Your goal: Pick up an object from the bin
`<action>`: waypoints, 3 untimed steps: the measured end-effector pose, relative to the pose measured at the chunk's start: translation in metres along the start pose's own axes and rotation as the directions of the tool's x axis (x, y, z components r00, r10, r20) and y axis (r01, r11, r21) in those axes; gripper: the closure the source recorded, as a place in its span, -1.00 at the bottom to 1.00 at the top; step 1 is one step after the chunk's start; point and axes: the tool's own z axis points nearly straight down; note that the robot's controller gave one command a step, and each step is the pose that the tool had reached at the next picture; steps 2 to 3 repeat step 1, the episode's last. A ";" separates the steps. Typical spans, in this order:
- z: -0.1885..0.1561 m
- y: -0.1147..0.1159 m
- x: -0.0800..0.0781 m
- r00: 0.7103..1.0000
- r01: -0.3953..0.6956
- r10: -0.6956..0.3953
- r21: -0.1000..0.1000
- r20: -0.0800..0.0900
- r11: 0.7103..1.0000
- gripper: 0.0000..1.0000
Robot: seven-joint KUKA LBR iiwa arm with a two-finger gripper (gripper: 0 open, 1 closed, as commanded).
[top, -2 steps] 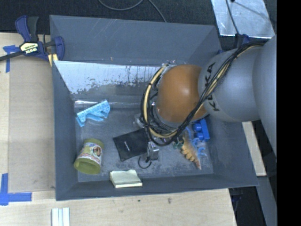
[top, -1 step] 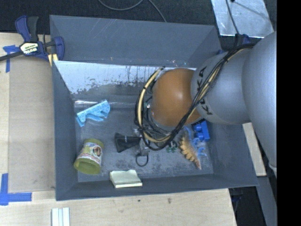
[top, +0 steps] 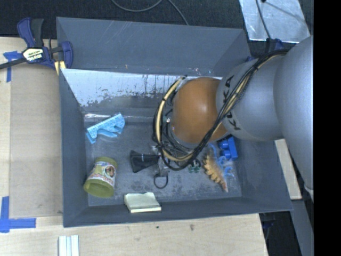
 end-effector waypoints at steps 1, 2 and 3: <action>-0.151 -0.001 -0.009 0.999 0.048 -0.048 0.000 0.006 0.999 1.00; -0.151 -0.001 -0.009 0.999 0.048 -0.048 0.000 0.006 0.999 1.00; -0.151 -0.001 -0.009 0.999 0.048 -0.048 0.000 0.006 0.999 1.00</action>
Offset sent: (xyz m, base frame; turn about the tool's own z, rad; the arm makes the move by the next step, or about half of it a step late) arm 0.0000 0.0000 0.0000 0.0000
